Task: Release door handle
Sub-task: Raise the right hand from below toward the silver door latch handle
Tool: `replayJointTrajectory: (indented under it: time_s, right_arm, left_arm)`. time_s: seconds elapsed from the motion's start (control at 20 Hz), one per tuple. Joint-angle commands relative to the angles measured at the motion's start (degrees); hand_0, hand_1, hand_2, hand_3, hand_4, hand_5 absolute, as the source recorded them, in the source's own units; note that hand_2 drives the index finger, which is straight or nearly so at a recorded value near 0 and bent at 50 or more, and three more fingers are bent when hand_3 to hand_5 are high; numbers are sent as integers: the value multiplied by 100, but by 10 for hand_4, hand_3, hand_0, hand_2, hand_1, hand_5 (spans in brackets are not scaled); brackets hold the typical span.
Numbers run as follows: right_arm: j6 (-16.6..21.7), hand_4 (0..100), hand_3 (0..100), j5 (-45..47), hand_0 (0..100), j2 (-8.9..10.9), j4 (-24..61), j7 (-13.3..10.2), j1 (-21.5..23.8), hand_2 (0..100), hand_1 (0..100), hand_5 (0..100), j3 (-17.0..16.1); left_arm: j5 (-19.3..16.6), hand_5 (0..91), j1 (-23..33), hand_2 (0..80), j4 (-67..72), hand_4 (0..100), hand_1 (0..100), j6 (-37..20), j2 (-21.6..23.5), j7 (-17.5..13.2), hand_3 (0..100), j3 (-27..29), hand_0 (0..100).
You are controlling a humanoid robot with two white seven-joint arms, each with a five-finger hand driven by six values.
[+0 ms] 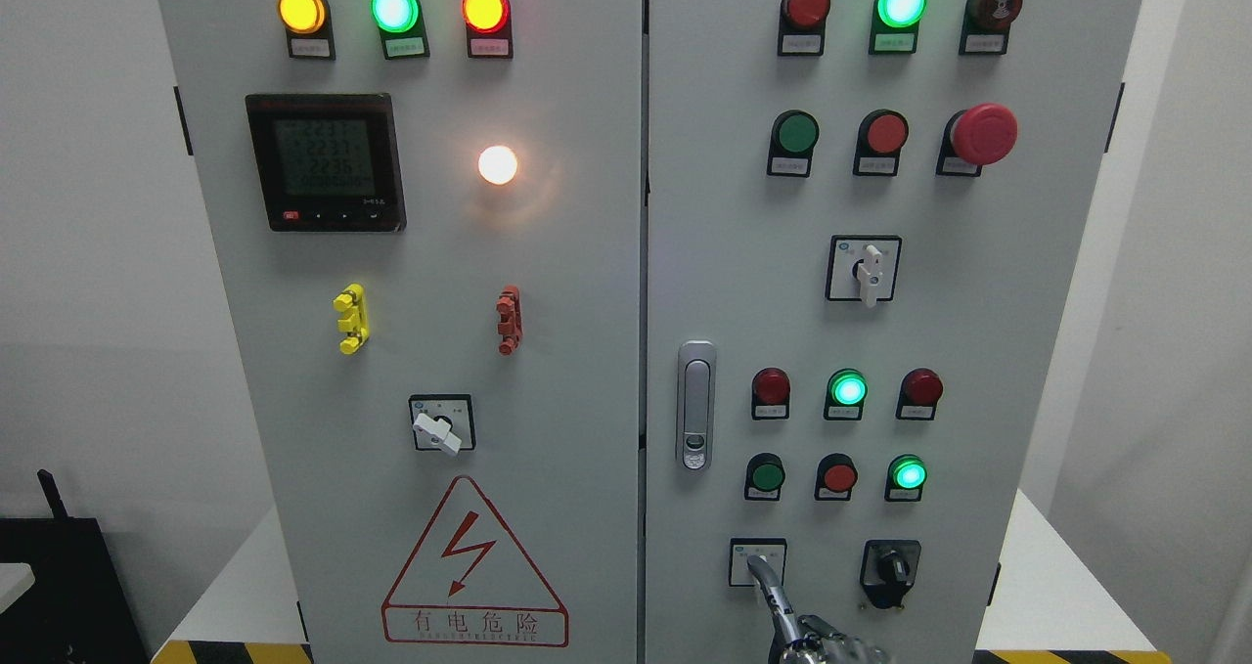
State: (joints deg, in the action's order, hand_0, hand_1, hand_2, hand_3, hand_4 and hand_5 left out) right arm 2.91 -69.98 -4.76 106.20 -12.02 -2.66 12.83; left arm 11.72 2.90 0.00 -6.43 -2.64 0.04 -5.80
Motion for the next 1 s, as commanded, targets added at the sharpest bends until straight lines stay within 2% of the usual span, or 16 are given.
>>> replayJointTrajectory:
  time_s: [0.0,0.1,0.2,0.45,0.65,0.95]
  right_arm:
    - [-18,908,1000,-138,268,-86,-249,50,-331,0,398,981,18]
    - [-10,921,1000,-182,269,-86,-249,59,-349,0,399,983,27]
    - [-18,974,1000,-182,270,-86,-258,164,-384,0,399,984,35]
    - [-36,990,1000,-305,274,-86,-337,226,-586,0,400,985,18]
    - [-36,991,1000,-305,278,-95,-381,489,-657,0,408,986,18]
    - [-45,989,1000,-305,313,-95,-451,507,-876,0,422,987,-17]
  left_arm:
    - [-3,0,0,0,-176,0,389,2,0,5,0,0,120]
    - [5,0,0,0,-176,0,389,2,0,5,0,0,120]
    - [5,0,0,0,-176,0,389,2,0,5,0,0,120]
    - [5,0,0,0,-176,0,389,2,0,5,0,0,120]
    - [5,0,0,0,-176,0,389,2,0,5,0,0,120]
    - [5,0,0,0,-176,0,389,2,0,5,0,0,120]
